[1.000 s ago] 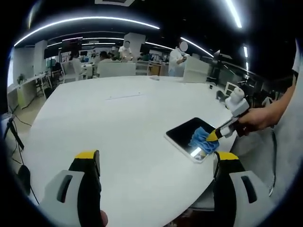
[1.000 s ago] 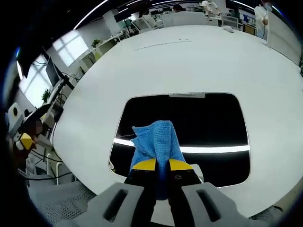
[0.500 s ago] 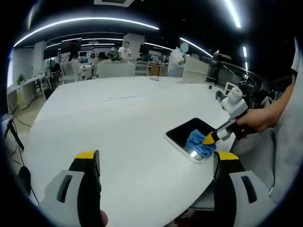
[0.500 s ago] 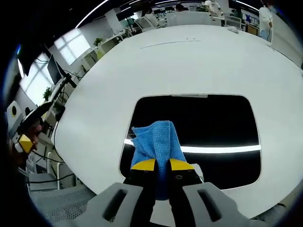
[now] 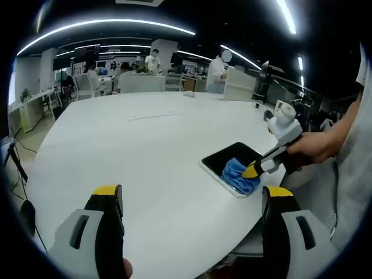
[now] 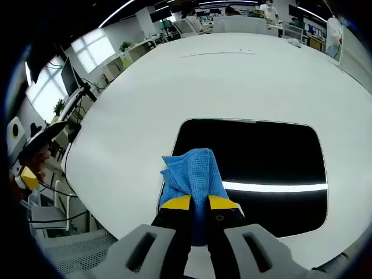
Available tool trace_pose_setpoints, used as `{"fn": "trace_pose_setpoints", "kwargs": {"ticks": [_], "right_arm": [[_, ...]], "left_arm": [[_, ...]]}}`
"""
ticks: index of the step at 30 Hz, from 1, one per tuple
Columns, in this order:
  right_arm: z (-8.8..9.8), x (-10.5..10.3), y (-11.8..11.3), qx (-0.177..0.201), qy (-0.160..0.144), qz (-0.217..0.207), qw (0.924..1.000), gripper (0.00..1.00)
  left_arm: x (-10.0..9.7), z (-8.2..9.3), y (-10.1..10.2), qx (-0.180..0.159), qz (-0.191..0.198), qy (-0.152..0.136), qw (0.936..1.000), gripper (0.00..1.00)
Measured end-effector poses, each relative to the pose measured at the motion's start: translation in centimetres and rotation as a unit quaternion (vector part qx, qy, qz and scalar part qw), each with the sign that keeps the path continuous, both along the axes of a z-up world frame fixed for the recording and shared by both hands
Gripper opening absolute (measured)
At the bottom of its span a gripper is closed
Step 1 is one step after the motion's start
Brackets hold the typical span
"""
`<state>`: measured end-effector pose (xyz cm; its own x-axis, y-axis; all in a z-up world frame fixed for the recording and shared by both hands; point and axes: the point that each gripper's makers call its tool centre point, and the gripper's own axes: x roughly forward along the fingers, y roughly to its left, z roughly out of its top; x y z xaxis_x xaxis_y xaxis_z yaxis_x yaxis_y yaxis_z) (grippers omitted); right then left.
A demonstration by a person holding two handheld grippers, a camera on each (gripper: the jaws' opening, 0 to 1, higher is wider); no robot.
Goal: Wipe the mirror surface with the cleaning cloth until all visible marks leave the cleaned area.
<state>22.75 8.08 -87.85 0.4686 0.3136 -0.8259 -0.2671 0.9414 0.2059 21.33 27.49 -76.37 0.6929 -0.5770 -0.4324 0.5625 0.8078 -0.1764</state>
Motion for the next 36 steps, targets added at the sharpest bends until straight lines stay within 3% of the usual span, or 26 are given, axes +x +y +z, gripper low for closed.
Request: {"fn": "trace_pose_setpoints", "kwargs": {"ticks": [10, 36], "right_arm": [[0.1, 0.5, 1.5, 0.023, 0.004, -0.007, 0.9997, 0.04], [-0.1, 0.8, 1.7, 0.005, -0.001, 0.021, 0.9998, 0.02]], "left_arm": [[0.2, 0.3, 0.4, 0.0, 0.008, -0.002, 1.0, 0.99], [-0.1, -0.2, 1.5, 0.002, 0.017, -0.001, 0.9999, 0.99]]}}
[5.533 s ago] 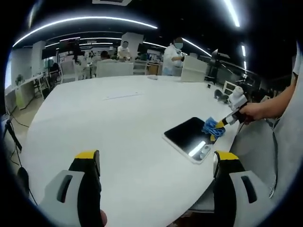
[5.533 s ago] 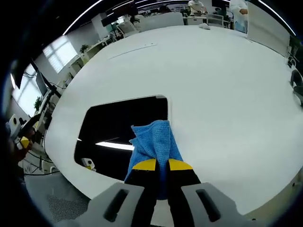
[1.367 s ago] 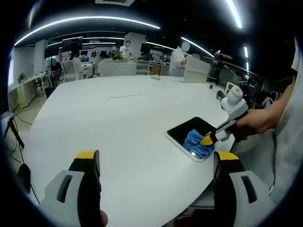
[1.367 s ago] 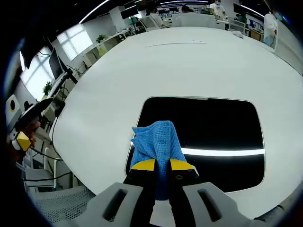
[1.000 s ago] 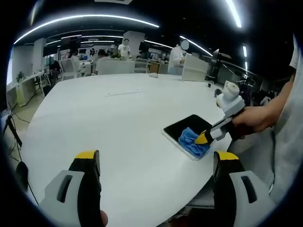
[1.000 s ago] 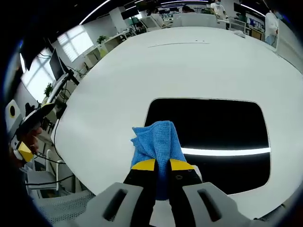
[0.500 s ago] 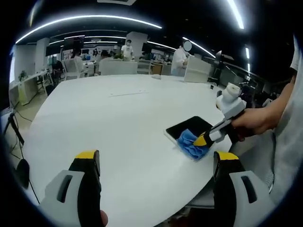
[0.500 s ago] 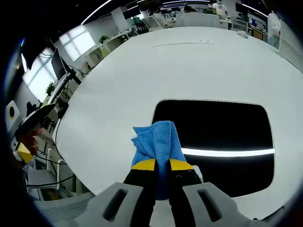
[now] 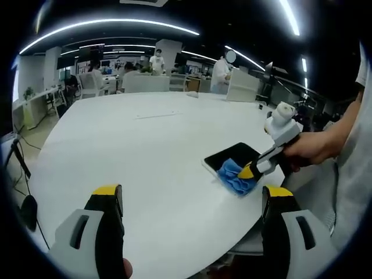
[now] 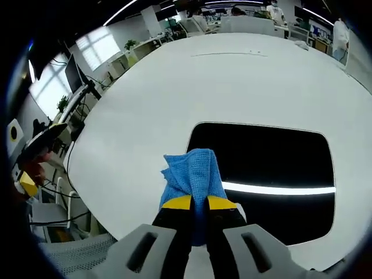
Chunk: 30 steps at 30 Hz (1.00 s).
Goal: Wipe the mirror surface with the cleaning cloth until all visible marks leave the cleaned area.
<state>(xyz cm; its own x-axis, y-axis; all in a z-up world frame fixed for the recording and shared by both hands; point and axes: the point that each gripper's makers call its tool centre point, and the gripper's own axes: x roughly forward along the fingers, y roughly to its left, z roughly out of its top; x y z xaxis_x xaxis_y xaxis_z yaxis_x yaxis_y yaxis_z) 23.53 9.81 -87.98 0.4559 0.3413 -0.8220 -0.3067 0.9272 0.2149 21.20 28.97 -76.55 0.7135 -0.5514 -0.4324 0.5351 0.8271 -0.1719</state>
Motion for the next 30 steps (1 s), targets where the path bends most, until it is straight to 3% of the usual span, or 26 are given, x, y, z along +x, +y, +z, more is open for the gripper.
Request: {"fn": "trace_pose_setpoints", "kwargs": {"ticks": [30], "right_arm": [[-0.1, 4.2, 0.3, -0.026, -0.021, 0.012, 0.9994, 0.02]], "left_arm": [[-0.3, 0.0, 0.8, -0.005, 0.012, 0.003, 0.9999, 0.99]]}}
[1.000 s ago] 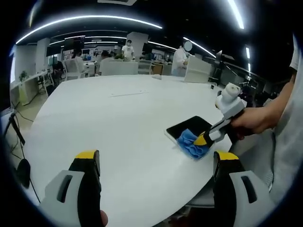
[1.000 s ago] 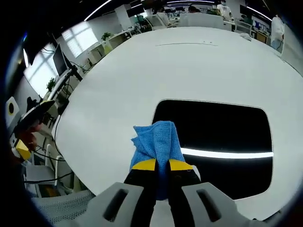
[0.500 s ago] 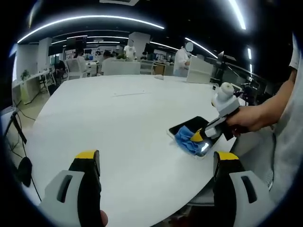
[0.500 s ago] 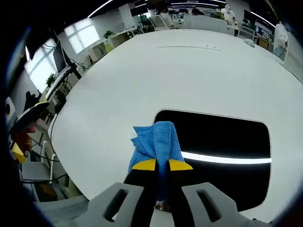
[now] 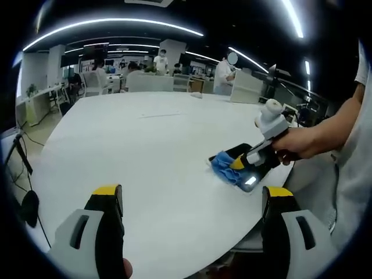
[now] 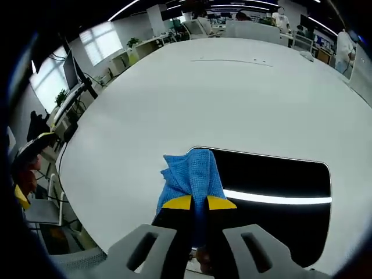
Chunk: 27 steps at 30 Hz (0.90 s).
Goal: Wipe the mirror surface with the cleaning cloth until all visible marks leave the cleaned area.
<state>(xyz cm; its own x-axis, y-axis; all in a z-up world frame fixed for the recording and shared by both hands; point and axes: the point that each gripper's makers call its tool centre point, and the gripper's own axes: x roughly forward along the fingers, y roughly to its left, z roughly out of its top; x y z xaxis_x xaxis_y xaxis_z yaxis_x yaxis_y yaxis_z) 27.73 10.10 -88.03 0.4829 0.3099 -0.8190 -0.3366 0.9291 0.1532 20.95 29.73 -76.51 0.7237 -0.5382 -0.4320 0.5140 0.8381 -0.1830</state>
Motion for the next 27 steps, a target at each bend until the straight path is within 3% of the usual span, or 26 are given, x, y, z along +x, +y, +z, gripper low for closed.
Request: {"fn": "trace_pose_setpoints", "kwargs": {"ticks": [27], "right_arm": [[0.0, 3.2, 0.3, -0.002, -0.009, 0.012, 0.9999, 0.02]], "left_arm": [[-0.3, -0.6, 0.5, -0.004, 0.008, 0.006, 0.9999, 0.99]]}}
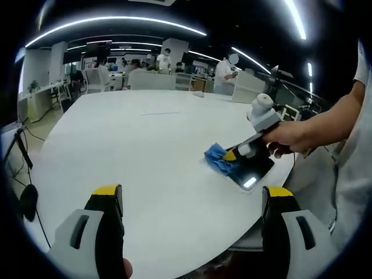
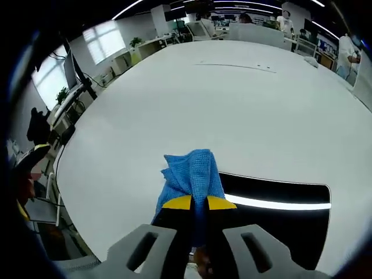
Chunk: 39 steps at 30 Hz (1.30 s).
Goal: Wipe the mirror surface with the cleaning cloth until all visible marks leave the cleaned area.
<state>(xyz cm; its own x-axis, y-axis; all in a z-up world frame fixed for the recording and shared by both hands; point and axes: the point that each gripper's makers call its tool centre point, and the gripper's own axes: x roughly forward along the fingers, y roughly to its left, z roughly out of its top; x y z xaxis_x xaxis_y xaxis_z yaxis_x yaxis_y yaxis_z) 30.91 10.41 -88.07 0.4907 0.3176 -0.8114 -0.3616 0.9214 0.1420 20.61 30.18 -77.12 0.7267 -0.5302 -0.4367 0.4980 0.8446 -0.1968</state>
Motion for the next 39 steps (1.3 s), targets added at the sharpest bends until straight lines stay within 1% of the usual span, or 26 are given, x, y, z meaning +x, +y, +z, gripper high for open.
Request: {"fn": "trace_pose_setpoints", "kwargs": {"ticks": [8, 14, 15, 16, 18, 20, 24, 33, 36, 39], "right_arm": [[-0.2, 1.3, 0.1, 0.005, 0.004, 0.002, 1.0, 0.02], [-0.1, 2.1, 0.2, 0.003, -0.003, 0.005, 1.0, 0.02], [-0.2, 2.2, 0.2, 0.002, -0.003, 0.006, 1.0, 0.02], [-0.1, 2.1, 0.2, -0.004, -0.004, 0.021, 0.9998, 0.02], [-0.3, 2.3, 0.2, -0.006, -0.002, 0.028, 0.9996, 0.02], [-0.4, 2.4, 0.2, -0.004, 0.0, 0.026, 0.9997, 0.02], [-0.2, 2.0, 0.3, -0.007, -0.006, 0.037, 0.9993, 0.02], [-0.5, 2.3, 0.1, 0.004, -0.002, 0.036, 0.9993, 0.02], [-0.7, 2.4, 0.1, 0.005, -0.005, 0.039, 0.9992, 0.02], [-0.5, 2.2, 0.0, 0.006, -0.007, 0.043, 0.9991, 0.02]], "left_arm": [[0.2, 0.3, -0.1, 0.001, 0.0, -0.001, 1.0, 0.99], [0.0, 0.5, -0.3, 0.004, -0.002, -0.001, 1.0, 0.99], [0.0, 0.5, -0.3, 0.004, -0.002, -0.001, 1.0, 0.99], [0.0, 0.4, -0.3, 0.004, -0.003, 0.0, 1.0, 0.99], [0.0, 0.4, -0.4, 0.004, -0.004, 0.0, 1.0, 0.99], [0.1, 0.4, -0.5, 0.005, -0.005, 0.0, 1.0, 0.99], [0.1, 0.4, -0.6, 0.004, -0.007, -0.001, 1.0, 0.99], [0.3, 0.4, -0.5, 0.008, -0.012, 0.0, 0.9999, 0.99], [0.4, 0.5, -0.6, 0.009, -0.015, -0.001, 0.9999, 0.99], [0.5, 0.7, -0.7, 0.009, -0.015, -0.002, 0.9998, 0.99]]}}
